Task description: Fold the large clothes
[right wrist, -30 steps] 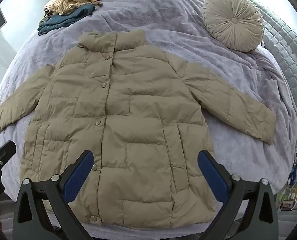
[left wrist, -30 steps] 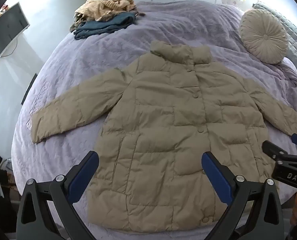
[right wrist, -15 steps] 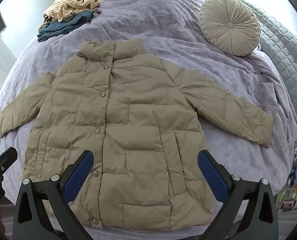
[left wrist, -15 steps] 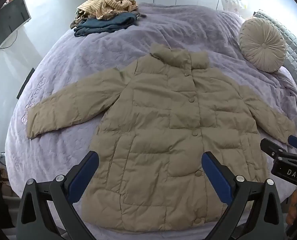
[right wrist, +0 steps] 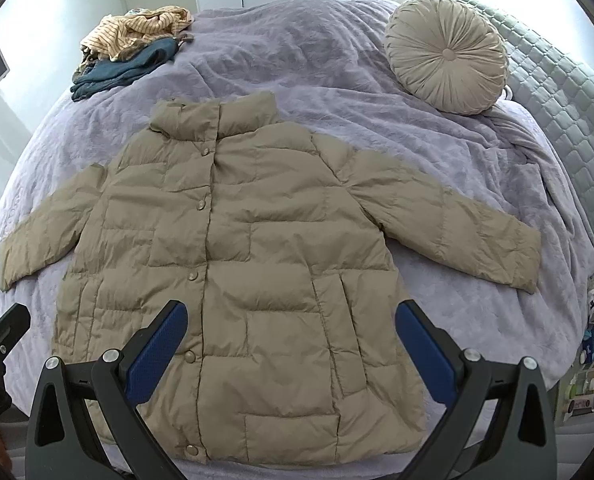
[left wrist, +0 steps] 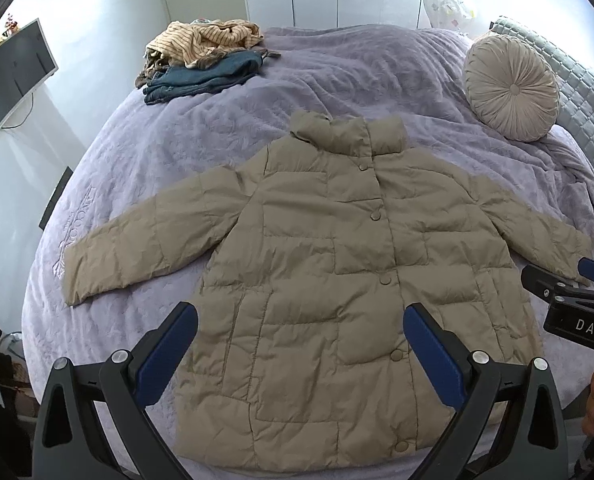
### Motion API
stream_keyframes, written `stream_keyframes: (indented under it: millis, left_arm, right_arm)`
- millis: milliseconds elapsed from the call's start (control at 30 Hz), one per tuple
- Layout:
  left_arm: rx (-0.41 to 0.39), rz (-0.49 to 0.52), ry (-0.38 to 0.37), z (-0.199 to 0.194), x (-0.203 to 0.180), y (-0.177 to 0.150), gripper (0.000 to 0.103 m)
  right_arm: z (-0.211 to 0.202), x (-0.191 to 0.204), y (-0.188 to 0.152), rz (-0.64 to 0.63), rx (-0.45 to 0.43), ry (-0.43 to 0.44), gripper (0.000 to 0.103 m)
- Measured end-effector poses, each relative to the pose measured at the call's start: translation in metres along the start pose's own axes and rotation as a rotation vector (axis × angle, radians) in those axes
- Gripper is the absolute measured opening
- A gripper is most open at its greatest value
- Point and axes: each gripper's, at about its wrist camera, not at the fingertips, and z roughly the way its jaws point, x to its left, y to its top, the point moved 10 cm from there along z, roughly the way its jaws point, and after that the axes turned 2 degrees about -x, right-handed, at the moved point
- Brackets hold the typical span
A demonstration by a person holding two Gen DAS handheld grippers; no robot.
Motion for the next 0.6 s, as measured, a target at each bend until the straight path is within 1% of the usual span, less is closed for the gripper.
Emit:
stream_keyframes:
  millis: [267, 600]
  left_arm:
    - [0.007, -0.01, 0.005, 0.0, 0.004, -0.001, 0.103]
    - [0.015, -0.012, 0.01, 0.001, 0.007, -0.005, 0.103]
  right_arm:
    - [0.003, -0.001, -0.004, -0.003, 0.004, -0.006, 0.103]
    - [0.007, -0.002, -0.01, 0.005, 0.032, -0.007, 0.103]
